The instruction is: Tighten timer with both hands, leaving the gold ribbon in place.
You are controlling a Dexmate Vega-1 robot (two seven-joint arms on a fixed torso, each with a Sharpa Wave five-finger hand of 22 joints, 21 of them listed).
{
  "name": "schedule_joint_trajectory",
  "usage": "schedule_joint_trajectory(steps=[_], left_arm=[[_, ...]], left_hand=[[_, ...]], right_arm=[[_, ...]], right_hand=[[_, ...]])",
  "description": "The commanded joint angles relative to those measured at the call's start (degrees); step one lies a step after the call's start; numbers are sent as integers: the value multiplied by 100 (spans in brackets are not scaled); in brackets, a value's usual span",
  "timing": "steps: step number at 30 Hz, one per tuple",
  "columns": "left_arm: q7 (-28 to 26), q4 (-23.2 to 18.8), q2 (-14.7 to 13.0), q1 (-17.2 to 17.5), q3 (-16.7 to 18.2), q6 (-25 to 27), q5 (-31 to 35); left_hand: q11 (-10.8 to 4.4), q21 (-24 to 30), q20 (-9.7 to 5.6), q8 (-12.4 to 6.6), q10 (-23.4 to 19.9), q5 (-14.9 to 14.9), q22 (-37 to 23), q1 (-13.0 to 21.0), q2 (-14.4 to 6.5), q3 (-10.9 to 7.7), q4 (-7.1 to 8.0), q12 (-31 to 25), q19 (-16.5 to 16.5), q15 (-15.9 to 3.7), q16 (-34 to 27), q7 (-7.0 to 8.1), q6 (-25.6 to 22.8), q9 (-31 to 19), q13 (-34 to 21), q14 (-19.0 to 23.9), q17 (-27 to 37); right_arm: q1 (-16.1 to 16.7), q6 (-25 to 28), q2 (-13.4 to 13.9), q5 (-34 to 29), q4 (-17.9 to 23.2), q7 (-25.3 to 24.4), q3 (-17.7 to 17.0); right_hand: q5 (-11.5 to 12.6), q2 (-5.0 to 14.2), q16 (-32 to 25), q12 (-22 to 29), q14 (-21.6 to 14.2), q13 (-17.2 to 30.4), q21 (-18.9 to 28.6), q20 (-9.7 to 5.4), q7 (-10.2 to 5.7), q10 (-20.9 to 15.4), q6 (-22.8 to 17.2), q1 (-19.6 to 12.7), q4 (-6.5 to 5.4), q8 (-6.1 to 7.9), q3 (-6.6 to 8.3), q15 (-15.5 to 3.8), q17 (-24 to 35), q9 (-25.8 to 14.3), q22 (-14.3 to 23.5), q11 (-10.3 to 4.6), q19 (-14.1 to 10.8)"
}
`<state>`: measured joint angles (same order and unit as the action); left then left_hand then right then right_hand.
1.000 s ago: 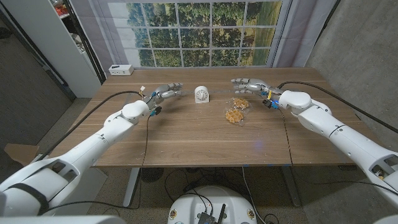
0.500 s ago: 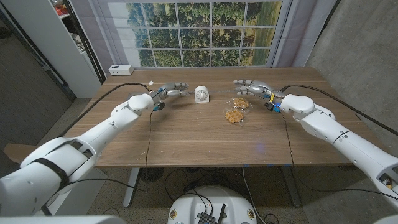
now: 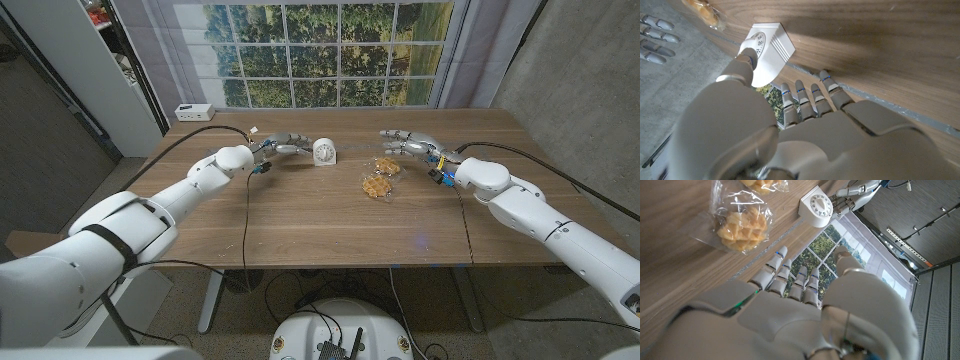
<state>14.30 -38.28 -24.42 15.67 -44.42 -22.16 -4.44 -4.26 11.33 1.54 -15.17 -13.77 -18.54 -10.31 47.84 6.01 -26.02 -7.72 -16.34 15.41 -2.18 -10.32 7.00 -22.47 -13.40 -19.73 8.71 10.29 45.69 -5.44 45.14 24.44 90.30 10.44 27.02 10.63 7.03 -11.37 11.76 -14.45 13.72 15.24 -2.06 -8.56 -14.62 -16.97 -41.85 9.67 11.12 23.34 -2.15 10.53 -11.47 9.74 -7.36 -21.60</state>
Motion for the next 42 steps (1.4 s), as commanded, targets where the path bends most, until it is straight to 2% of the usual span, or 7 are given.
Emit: schedule_joint_trajectory(steps=[1,9,17,26,32,38,42], left_arm=[[-39,1262,571,-604,-410,-364,198],[10,1444,691,-707,-578,-309,172],[161,1645,859,-808,-691,-82,25],[244,1685,914,-887,-860,121,-80],[77,1711,1025,-939,-1005,344,-76],[-34,1734,1142,-974,-1108,576,-180],[88,1727,1107,-988,-1106,439,-279]], left_hand=[[59,-29,22,-142,334,-139,-30,139,-15,175,28,108,-165,-25,50,33,-328,-82,-53,-402,26],[130,12,39,-624,524,-228,-34,436,-462,399,130,151,-301,18,-14,-197,-1561,-299,-61,-719,7],[107,31,102,-714,586,1,-41,621,-786,468,121,185,-335,-21,-17,-273,-1708,-461,-10,-818,0],[122,7,169,-511,791,329,-39,227,-472,1020,251,250,-507,57,-17,-422,-1242,-603,52,-1007,9],[110,12,220,-535,777,319,-42,211,-467,1069,262,239,-522,51,-29,-400,-1317,-624,57,-992,9],[160,71,381,-633,690,506,-66,788,-1169,779,68,191,-498,80,-53,-332,-1593,-750,111,-908,-4],[161,104,397,-742,613,682,-73,1015,-1362,694,-47,160,-456,64,-53,-308,-1862,-831,141,-861,-14]], right_arm=[[335,31,106,69,311,-291,-158],[497,57,182,115,472,-390,-239],[530,14,267,103,559,-354,-286],[621,47,327,124,654,-403,-341],[609,11,299,147,609,-377,-343],[488,15,265,136,522,-252,-282],[430,49,302,107,537,-200,-271]], right_hand=[[51,4,-46,27,11,30,-21,17,-9,-25,-15,-70,-20,36,-31,-857,27,-9,10,-12,-11],[48,5,-50,29,13,37,-44,30,-16,-22,-16,-75,-32,38,-50,-862,31,-9,10,-12,-2],[45,6,-54,29,12,40,-61,37,-16,-20,-20,-78,-40,41,-66,-864,33,-9,11,-20,-3],[43,8,-57,31,15,44,-84,42,-21,-21,-28,-88,-46,46,-84,-863,35,-9,11,-8,-1],[44,13,-60,38,15,47,-103,51,-21,-36,-30,-99,-49,48,-96,-851,36,-9,12,-19,3],[44,17,-65,44,8,48,-117,56,-25,-53,-48,-107,-52,56,-106,-854,37,-9,12,1,1],[44,21,-67,47,8,49,-125,53,-22,-61,-52,-112,-55,57,-112,-849,37,-9,12,0,0]])
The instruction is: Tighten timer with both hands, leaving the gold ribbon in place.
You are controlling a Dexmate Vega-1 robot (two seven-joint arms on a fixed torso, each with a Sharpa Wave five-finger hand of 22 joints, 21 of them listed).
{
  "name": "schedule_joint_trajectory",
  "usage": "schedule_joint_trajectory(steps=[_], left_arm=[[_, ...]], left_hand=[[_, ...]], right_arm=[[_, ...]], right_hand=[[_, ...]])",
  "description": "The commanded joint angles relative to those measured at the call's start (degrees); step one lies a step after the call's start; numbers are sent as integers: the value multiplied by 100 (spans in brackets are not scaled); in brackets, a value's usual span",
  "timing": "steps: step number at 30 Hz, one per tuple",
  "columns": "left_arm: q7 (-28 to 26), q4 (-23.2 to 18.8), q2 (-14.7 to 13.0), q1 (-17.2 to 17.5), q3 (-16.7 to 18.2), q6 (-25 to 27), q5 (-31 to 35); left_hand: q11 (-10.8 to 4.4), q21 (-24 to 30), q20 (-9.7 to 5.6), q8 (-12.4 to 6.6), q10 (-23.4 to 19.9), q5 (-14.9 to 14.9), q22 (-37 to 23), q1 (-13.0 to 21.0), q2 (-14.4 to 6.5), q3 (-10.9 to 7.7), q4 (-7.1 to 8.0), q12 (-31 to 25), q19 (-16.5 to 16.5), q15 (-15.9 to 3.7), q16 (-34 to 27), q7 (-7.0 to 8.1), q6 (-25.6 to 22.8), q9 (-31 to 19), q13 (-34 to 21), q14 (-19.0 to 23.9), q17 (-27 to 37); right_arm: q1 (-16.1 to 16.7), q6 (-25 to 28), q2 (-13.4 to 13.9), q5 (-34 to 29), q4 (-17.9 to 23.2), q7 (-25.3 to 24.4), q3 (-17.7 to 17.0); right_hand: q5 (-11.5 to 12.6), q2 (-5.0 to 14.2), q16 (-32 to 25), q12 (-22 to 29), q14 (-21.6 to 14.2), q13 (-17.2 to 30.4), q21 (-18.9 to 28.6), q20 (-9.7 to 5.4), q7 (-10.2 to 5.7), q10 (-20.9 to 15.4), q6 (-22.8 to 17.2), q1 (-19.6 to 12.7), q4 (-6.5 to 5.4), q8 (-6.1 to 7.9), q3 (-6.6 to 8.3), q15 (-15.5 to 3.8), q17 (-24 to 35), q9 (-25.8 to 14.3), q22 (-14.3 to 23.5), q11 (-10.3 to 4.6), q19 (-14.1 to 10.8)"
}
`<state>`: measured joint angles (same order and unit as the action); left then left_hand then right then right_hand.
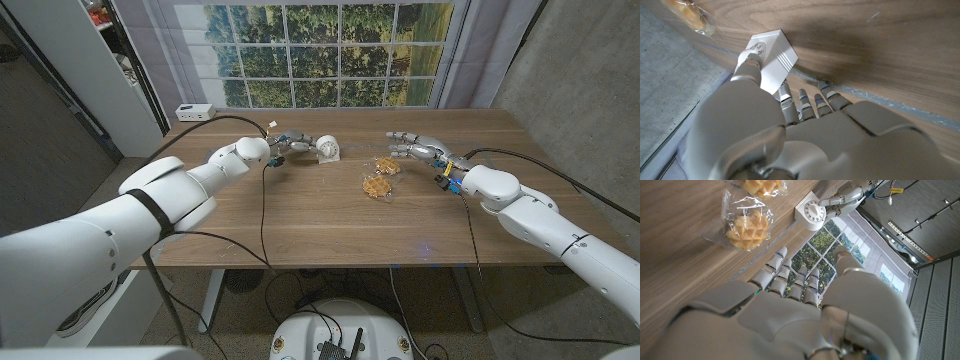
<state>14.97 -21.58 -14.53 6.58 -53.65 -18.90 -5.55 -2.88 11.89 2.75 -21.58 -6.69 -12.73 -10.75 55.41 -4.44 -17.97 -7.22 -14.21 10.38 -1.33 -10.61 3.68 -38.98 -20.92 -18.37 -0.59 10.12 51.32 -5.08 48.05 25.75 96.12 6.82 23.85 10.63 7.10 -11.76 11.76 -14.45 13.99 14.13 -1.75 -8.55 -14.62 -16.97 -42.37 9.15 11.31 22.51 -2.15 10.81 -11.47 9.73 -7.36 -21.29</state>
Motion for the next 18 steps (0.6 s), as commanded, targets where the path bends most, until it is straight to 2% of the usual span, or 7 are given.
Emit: schedule_joint_trajectory(steps=[1,6,11,14,18], left_arm=[[90,54,97,-84,-163,60,-203],[509,16,-49,-126,-44,-349,-315],[1068,-18,-127,-198,148,-707,-466],[1359,-49,-143,-267,214,-946,-491],[1857,-59,-123,-357,351,-1130,-618]], left_hand=[[34,58,282,-132,-108,120,-31,320,-374,-144,-121,-57,60,-19,-24,5,-286,-99,13,80,1],[33,88,274,-188,-161,153,-41,511,-528,-253,-179,-72,104,-17,-19,-23,-420,-158,37,94,-3],[4,97,279,-221,-177,156,-50,613,-607,-322,-184,-75,101,-19,-12,10,-506,-198,52,90,-4],[-15,101,283,-255,-179,161,-53,635,-617,-337,-175,-74,98,-24,-9,16,-589,-219,58,85,-5],[-30,104,287,-285,-167,171,-58,656,-617,-348,-156,-67,86,-32,4,67,-675,-246,69,51,-7]], right_arm=[[-142,33,29,-30,-28,171,46],[-276,182,178,-102,66,326,69],[-570,302,314,-285,123,593,159],[-748,295,281,-387,79,713,237],[-965,220,167,-477,-72,882,355]], right_hand=[[45,15,-28,48,9,22,-18,25,-16,-64,-62,-62,-3,42,-32,-847,10,-9,13,-16,-32],[44,17,-31,47,5,23,-33,30,-24,-65,-61,-69,-5,41,-42,-851,11,-9,14,0,-28],[47,21,-30,36,9,24,-54,34,-82,-41,-100,-103,7,55,-47,-866,8,-8,15,-67,-26],[49,-7,-24,13,11,25,-78,106,-173,17,-56,-181,47,34,-48,-854,-1,-6,18,-120,-23],[27,-91,-15,-10,17,28,-100,143,-193,83,-6,-261,87,15,-69,-827,-10,-4,20,-119,-34]])
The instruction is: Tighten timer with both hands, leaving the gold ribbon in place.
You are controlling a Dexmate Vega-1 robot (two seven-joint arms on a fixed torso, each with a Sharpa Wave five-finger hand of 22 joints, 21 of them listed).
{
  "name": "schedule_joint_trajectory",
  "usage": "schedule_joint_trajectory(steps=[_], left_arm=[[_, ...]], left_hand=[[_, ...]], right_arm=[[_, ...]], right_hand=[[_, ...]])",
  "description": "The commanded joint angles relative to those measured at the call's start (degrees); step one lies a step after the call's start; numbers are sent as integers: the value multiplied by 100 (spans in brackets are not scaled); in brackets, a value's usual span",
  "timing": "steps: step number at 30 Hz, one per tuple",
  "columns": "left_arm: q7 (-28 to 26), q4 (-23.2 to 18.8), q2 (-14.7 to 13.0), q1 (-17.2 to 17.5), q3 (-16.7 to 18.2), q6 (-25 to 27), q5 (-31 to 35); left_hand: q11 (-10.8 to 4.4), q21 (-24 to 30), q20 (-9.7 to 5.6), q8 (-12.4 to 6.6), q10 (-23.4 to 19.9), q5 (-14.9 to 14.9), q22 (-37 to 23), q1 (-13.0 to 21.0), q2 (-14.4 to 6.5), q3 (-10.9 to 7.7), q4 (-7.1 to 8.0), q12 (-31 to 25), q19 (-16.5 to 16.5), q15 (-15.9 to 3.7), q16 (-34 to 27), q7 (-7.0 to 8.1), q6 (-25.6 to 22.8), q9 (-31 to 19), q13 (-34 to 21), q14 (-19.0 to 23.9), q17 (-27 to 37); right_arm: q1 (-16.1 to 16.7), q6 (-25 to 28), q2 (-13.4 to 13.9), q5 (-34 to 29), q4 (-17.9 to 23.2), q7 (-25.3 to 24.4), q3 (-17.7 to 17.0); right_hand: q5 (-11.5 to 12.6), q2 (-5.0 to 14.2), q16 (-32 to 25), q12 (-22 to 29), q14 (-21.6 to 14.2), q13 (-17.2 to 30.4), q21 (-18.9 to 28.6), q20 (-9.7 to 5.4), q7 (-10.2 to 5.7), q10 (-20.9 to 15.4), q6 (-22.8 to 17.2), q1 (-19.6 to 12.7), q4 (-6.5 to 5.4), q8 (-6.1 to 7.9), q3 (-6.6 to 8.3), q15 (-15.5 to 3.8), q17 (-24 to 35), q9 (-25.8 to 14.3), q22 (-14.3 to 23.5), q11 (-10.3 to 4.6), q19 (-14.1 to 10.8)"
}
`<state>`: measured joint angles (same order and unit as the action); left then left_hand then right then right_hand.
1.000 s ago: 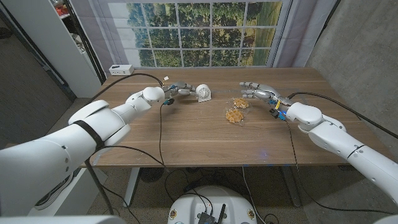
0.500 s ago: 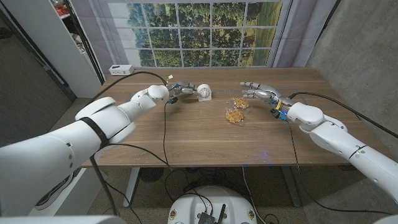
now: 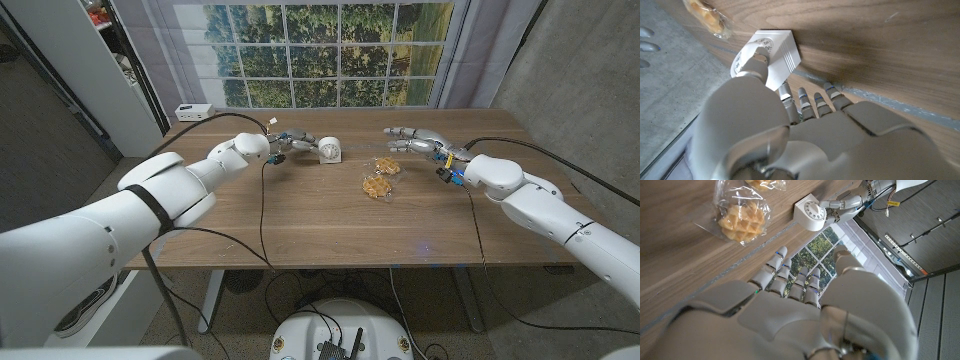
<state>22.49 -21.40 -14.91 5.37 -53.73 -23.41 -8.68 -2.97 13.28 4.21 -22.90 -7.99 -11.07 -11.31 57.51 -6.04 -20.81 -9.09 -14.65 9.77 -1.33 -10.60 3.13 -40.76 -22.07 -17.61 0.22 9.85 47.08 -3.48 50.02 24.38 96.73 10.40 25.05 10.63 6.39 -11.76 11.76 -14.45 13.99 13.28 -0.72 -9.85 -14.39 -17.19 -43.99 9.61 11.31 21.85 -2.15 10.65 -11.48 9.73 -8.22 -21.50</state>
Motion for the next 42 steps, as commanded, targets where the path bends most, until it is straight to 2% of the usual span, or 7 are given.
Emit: schedule_joint_trajectory(steps=[1,8,17,25,30,39,42], left_arm=[[1250,-75,-80,-277,369,-697,-313],[2059,-75,-44,-615,251,-851,-154],[2419,-36,42,-1006,-66,-941,221],[2537,-29,141,-1175,-277,-1085,392],[2583,-26,199,-1239,-341,-1156,430],[2561,-33,278,-1295,-425,-1265,494],[2547,-28,302,-1309,-444,-1222,512]], left_hand=[[-23,-38,150,-151,-23,7,-3,449,-456,-66,36,-17,136,-19,14,124,-493,-139,-5,-58,19],[9,-69,171,-157,172,26,-10,469,-455,-78,76,63,12,42,63,151,-495,-216,19,-275,18],[17,-71,173,-183,279,41,-12,481,-449,-84,100,106,-34,84,66,171,-541,-285,46,-407,15],[0,-73,181,-175,325,55,-13,469,-445,-76,124,122,-66,106,60,225,-552,-299,63,-458,14],[-11,-72,193,-162,356,64,-14,464,-442,-71,137,133,-82,109,54,274,-555,-299,76,-486,14],[-38,-71,211,-149,384,75,-15,452,-436,-62,154,142,-103,108,48,305,-579,-290,93,-517,13],[-52,-73,227,-141,395,78,-15,448,-435,-59,159,146,-117,105,47,317,-579,-288,99,-529,13]], right_arm=[[-608,44,-45,-359,-174,605,269],[-1219,102,80,-810,-165,1269,565],[-2093,480,277,-1804,268,2268,1078],[-2491,653,356,-2725,740,2607,1307],[-2678,614,331,-3205,908,2838,1425],[-3025,342,95,-3859,818,3304,1693],[-3080,234,16,-3947,748,3401,1728]], right_hand=[[25,-28,-14,-12,18,28,-20,46,-74,67,23,-113,45,13,-5,-830,6,-4,21,-34,-8],[5,-90,-12,-69,83,40,-102,133,-269,310,274,-409,64,-51,1,-828,35,-4,32,-135,70],[-7,-117,3,-137,387,67,-182,234,-286,1019,864,-973,46,-80,-1,-768,107,-14,49,-238,233],[23,-81,-52,-131,420,94,-181,269,-289,1532,1248,-1252,18,-73,-23,-458,140,-24,54,-303,283],[34,-51,-91,-110,347,100,-163,299,-290,1604,1323,-1333,16,-63,-20,-369,151,-28,55,-361,249],[54,0,-169,-69,161,117,-129,315,-291,1727,1549,-1568,41,-52,-6,-158,170,-41,55,-388,166],[57,8,-179,-52,123,124,-99,428,-293,1765,1641,-1665,39,-43,-10,-80,172,-49,53,-389,77]])
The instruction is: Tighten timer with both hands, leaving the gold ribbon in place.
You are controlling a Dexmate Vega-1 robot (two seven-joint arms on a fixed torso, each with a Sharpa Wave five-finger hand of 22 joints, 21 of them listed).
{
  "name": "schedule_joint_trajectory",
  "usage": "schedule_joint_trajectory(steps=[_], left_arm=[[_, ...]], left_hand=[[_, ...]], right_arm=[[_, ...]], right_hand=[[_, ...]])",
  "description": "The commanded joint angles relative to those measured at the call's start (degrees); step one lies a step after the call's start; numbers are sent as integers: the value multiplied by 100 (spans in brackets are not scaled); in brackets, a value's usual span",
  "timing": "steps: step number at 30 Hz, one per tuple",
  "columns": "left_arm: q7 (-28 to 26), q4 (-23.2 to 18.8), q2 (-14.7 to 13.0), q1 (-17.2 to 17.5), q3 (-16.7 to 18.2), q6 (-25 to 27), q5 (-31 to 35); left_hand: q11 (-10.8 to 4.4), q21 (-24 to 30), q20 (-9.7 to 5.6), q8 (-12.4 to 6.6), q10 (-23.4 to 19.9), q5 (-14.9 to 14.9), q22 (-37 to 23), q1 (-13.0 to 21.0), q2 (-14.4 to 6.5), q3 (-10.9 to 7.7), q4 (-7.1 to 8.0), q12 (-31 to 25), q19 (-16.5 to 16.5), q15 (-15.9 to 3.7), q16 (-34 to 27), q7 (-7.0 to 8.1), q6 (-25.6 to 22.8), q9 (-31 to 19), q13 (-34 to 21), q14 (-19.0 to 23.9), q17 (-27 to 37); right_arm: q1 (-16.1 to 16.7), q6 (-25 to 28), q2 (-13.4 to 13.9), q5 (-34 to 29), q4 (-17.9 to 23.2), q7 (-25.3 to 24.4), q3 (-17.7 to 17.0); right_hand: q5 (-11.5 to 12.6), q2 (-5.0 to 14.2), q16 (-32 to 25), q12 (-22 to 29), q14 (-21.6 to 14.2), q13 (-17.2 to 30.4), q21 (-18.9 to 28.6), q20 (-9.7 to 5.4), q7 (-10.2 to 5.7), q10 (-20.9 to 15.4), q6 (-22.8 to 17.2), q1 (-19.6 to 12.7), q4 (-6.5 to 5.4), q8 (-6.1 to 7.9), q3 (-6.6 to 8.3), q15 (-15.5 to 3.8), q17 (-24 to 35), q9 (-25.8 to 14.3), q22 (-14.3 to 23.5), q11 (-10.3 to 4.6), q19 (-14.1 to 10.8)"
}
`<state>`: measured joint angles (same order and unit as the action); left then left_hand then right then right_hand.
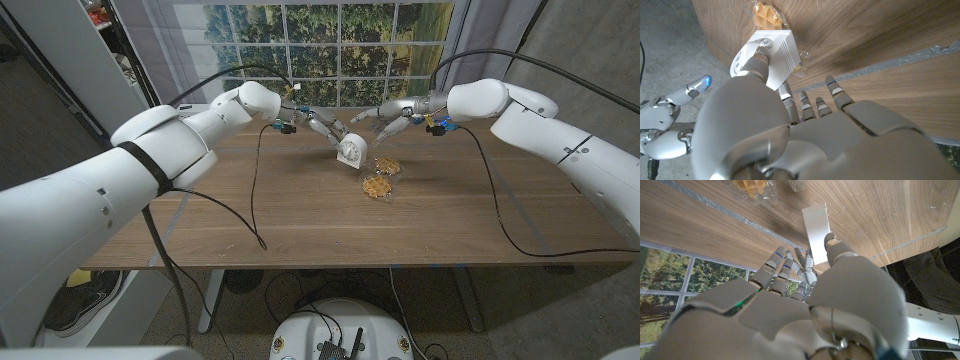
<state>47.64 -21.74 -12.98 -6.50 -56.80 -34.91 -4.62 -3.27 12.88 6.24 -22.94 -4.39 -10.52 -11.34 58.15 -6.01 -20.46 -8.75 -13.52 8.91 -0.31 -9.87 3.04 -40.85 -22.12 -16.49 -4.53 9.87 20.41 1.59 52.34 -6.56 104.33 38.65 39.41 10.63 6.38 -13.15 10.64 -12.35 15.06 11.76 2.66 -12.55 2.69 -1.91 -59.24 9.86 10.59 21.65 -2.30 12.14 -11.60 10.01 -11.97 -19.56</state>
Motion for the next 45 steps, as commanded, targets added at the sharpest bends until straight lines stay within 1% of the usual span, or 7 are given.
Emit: schedule_joint_trajectory(steps=[1,9,12,18,29,35,45], left_arm=[[25,7,116,-124,-140,-56,108],[12,8,186,-136,-153,-36,103],[-28,15,216,-145,-166,14,112],[-101,21,262,-152,-200,67,123],[-59,25,277,-167,-186,60,60],[10,38,292,-160,-121,184,-47],[-98,45,249,-204,-207,256,34]], left_hand=[[-24,-33,31,-138,36,23,-13,383,-438,-93,126,34,-34,3,-25,326,-573,-282,-11,-60,11],[-33,-34,60,-127,59,30,-14,369,-435,-84,140,40,-58,2,-34,362,-590,-275,3,-66,11],[-61,-31,66,-131,66,34,-15,362,-435,-79,147,41,-60,6,-38,360,-621,-271,10,-70,11],[-41,-19,75,-119,67,37,-17,354,-433,-74,155,38,-50,9,-45,366,-631,-265,22,-68,11],[-71,-4,87,-95,55,40,-21,351,-428,-68,159,29,-45,11,-52,400,-637,-253,42,-66,10],[-93,4,86,-88,46,43,-23,343,-426,-61,165,23,-39,11,-55,417,-653,-248,52,-66,10],[-110,17,91,-74,44,49,-26,334,-425,-53,172,18,-33,8,-60,435,-673,-239,69,-60,10]], right_arm=[[-431,-309,-247,-858,-49,609,298],[-578,-685,-479,-927,-426,827,418],[-621,-794,-563,-929,-537,897,461],[-650,-951,-671,-879,-719,984,504],[-723,-1139,-847,-866,-1070,1063,613],[-839,-1215,-959,-852,-1285,1254,739],[-1140,-1196,-992,-1011,-1264,1838,945]], right_hand=[[57,9,-43,63,-98,20,60,139,-23,78,143,-167,9,33,4,-50,24,-40,25,-14,-145],[58,20,-45,63,-109,25,56,190,-24,127,197,-226,6,39,0,-28,28,-46,23,-13,-153],[58,28,-49,65,-118,26,57,196,-24,137,214,-246,4,41,0,-45,30,-47,22,-15,-161],[62,63,-64,105,-151,34,52,197,-25,84,246,-294,-9,53,1,-98,38,-54,22,-20,-166],[68,131,-100,215,-219,60,35,107,-28,-126,173,-369,-43,128,-20,-213,57,-81,21,-25,-153],[78,159,-106,238,-230,71,33,81,-29,-171,124,-447,-25,161,-12,-252,62,-94,21,-29,-158],[100,128,-42,189,-82,84,-7,108,-26,-30,122,-618,9,173,-28,-198,62,-101,21,-15,-67]])
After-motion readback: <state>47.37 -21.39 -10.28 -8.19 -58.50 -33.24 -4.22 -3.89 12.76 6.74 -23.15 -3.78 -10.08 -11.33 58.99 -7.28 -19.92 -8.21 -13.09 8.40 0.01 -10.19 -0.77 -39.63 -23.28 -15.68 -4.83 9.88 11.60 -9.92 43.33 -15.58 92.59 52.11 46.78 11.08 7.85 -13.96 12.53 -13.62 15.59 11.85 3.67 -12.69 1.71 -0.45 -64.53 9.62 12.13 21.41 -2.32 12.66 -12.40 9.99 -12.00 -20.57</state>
